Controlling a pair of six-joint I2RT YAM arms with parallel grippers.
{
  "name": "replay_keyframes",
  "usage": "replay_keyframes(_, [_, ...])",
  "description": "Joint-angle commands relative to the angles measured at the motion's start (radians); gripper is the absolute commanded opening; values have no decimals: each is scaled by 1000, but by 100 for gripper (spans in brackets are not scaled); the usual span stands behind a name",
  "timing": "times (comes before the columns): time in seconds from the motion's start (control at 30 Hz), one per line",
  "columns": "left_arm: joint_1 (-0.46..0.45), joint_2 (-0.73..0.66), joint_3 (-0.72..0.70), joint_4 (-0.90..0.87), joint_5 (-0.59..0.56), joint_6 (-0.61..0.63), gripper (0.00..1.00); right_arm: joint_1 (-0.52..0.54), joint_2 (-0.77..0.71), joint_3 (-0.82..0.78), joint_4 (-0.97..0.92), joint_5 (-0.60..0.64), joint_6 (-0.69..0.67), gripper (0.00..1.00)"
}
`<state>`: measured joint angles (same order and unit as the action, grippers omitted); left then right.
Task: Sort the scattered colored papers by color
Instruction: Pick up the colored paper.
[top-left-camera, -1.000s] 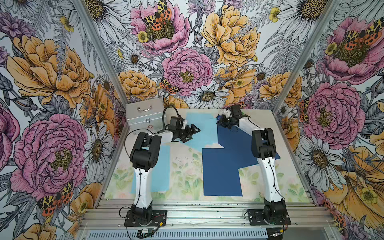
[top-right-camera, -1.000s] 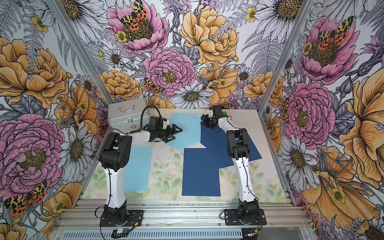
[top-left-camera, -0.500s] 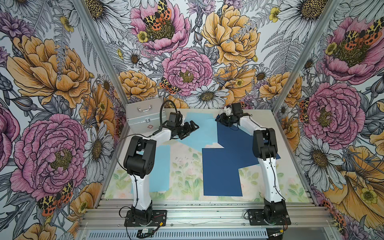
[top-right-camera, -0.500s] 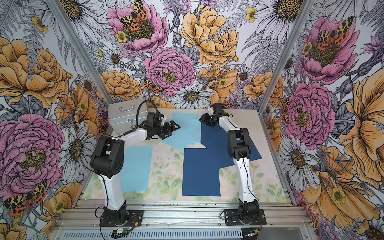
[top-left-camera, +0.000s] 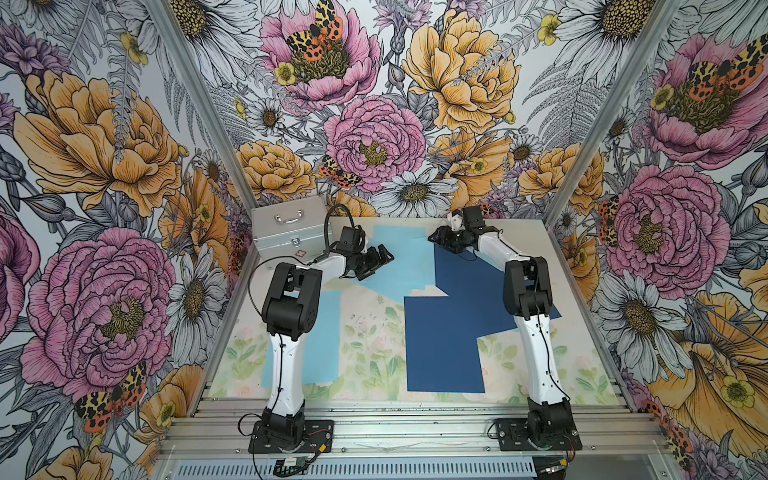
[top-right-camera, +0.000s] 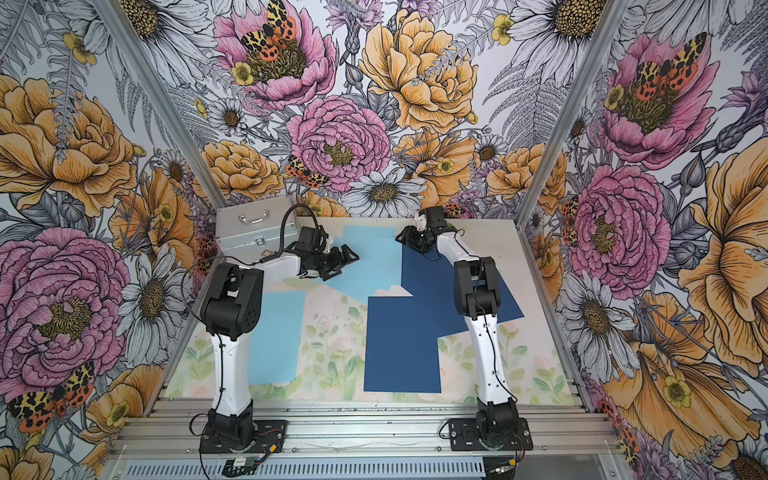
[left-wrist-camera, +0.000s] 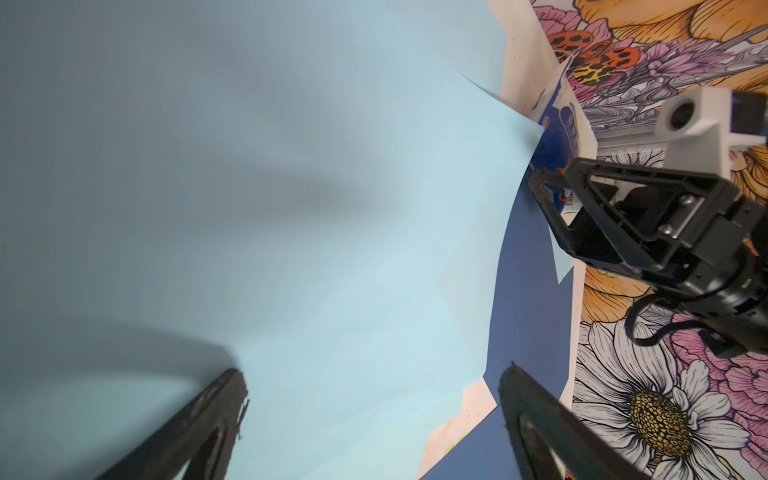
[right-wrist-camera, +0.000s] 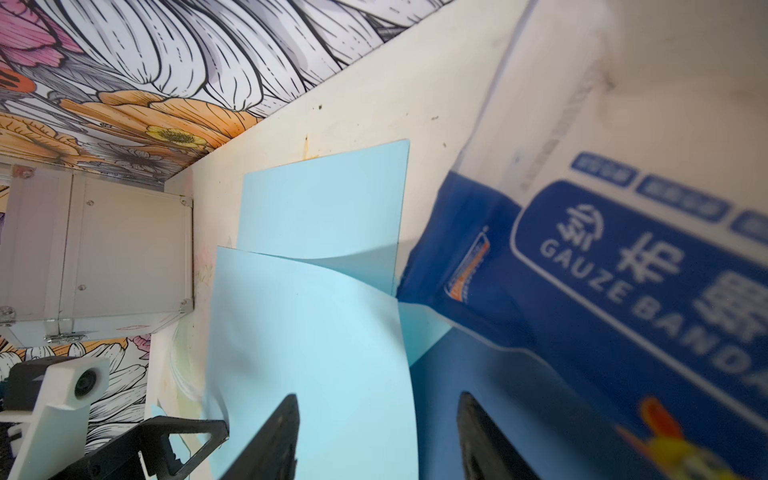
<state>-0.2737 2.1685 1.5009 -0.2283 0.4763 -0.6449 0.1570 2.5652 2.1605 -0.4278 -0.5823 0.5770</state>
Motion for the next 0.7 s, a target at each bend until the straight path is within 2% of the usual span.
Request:
replay_keyframes(0.0, [2, 33, 10, -6, 27, 5, 98, 12, 59, 66, 7, -37, 7, 60])
replay_keyframes(0.2, [3, 48, 18, -6, 54, 1, 98, 26, 118, 135, 6, -68, 39, 59])
replay_keyframes(0.3, [1, 53, 22, -6, 63, 3, 98, 30, 139, 155, 6, -91, 46, 54])
replay_keyframes(0.37, [2, 58, 23, -7, 68, 3, 98, 34, 142, 158, 7, -97, 41, 47])
replay_keyframes(0.57, [0, 67, 23, -6, 78, 4, 98, 34, 135, 160, 10, -92, 34, 11])
replay_keyframes(0.6, [0, 66, 22, -6, 78, 4, 98, 34, 131, 160, 10, -92, 32, 6])
replay_keyframes(0.67, [0, 62, 18, -6, 78, 7, 98, 33, 120, 159, 8, -90, 28, 3])
